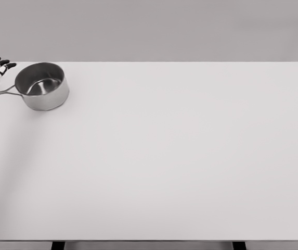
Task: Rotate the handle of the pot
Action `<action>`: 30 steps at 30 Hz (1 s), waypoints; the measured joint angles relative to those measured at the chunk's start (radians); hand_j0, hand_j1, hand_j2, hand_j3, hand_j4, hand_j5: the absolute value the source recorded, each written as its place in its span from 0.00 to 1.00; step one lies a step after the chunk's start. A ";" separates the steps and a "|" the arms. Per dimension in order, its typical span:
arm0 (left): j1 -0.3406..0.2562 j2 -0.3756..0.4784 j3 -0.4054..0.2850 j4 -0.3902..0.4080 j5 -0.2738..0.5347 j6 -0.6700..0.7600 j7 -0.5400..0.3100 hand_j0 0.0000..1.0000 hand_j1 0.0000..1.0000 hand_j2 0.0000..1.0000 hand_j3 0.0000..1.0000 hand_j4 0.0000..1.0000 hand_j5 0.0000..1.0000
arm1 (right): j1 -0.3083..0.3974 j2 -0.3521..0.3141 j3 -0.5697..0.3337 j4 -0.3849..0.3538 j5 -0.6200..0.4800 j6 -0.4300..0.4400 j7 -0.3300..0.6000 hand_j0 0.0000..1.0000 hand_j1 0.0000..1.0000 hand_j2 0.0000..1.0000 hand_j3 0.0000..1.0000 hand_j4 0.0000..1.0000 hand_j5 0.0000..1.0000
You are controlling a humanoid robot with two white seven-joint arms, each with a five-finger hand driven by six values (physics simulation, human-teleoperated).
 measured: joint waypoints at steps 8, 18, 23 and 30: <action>-0.006 -0.013 0.005 0.033 -0.015 0.023 0.001 1.00 1.00 1.00 1.00 1.00 1.00 | 0.000 0.000 0.000 0.000 0.000 0.000 0.000 1.00 1.00 1.00 1.00 1.00 1.00; -0.025 -0.033 0.004 0.067 -0.039 0.039 0.003 1.00 1.00 1.00 1.00 1.00 1.00 | 0.000 0.000 0.000 0.000 0.000 0.000 0.000 1.00 1.00 1.00 1.00 1.00 1.00; -0.040 -0.037 0.004 0.083 -0.042 0.039 0.003 1.00 1.00 1.00 1.00 1.00 1.00 | 0.000 0.000 0.000 0.000 0.000 0.000 0.000 1.00 1.00 1.00 1.00 1.00 1.00; -0.055 -0.043 0.004 0.105 -0.047 0.039 0.003 1.00 1.00 1.00 1.00 1.00 1.00 | 0.000 0.000 0.000 0.000 0.000 0.000 0.000 1.00 1.00 1.00 1.00 1.00 1.00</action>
